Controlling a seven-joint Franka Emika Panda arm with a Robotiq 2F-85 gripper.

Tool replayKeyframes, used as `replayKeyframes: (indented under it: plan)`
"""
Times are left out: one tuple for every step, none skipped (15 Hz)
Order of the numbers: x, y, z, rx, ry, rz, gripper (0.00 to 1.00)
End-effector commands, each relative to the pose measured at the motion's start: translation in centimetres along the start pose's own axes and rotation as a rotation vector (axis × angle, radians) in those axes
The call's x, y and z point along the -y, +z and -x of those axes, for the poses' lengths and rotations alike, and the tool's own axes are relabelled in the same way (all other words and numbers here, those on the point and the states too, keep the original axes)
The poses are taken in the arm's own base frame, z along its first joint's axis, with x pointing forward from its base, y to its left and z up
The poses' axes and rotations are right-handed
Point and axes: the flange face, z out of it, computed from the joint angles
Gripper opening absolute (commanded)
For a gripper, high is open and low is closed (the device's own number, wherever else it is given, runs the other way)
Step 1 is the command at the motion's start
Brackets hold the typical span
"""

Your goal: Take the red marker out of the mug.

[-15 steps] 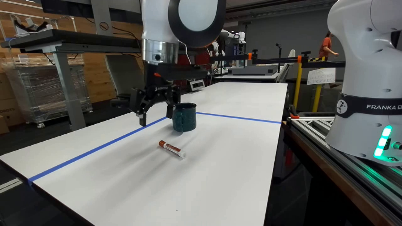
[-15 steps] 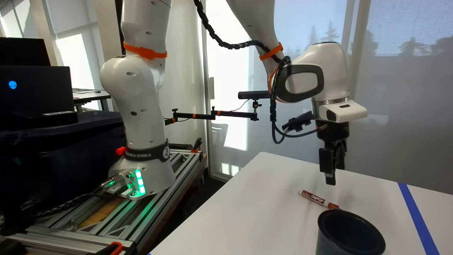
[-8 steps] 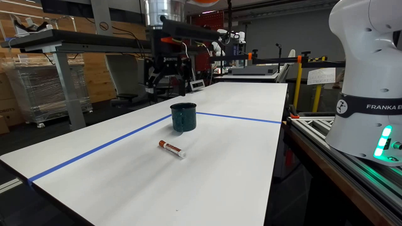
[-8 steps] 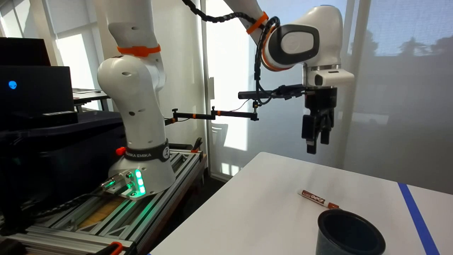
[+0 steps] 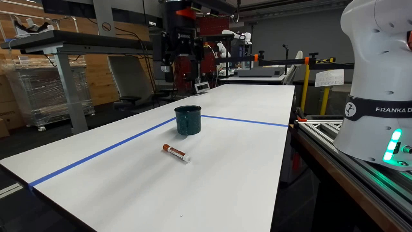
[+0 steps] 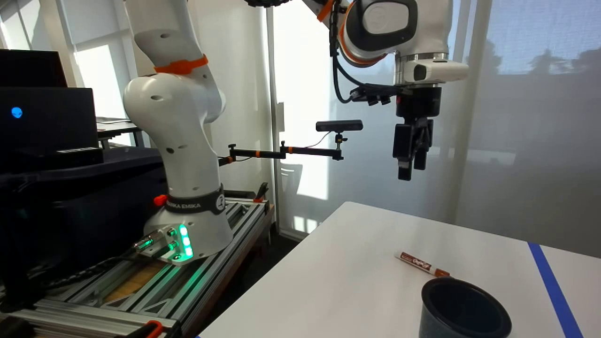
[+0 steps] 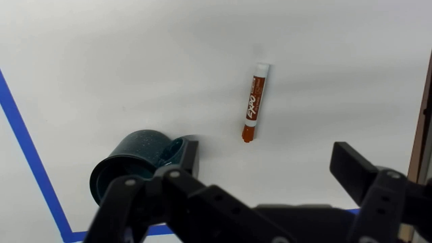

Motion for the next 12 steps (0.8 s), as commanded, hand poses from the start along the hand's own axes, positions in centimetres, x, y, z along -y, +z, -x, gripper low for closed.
replayKeyframes:
  plan:
    - [-1.02,0.02,0.5,0.034,-0.073,-0.031,1.0]
    - [-1.13,0.14,0.41,0.041,-0.07,-0.041,1.0]
    - [-0.79,0.46,-0.05,0.027,-0.051,-0.021,1.0]
    - [-0.95,0.54,-0.13,0.029,-0.051,-0.021,1.0]
    - [-1.0,0.64,-0.16,0.031,-0.05,-0.02,1.0]
    - [-0.97,0.72,-0.14,0.032,-0.051,-0.018,1.0]
    - [-0.92,0.76,-0.12,0.032,-0.052,-0.018,1.0]
    - [-0.9,0.77,-0.11,0.032,-0.052,-0.017,1.0]
    - [-0.89,0.77,-0.1,0.032,-0.052,-0.017,1.0]
    - [-0.89,0.77,-0.1,0.032,-0.052,-0.017,1.0]
    - [-0.89,0.77,-0.1,0.032,-0.052,-0.017,1.0]
    - [-0.89,0.77,-0.11,0.032,-0.052,-0.017,1.0]
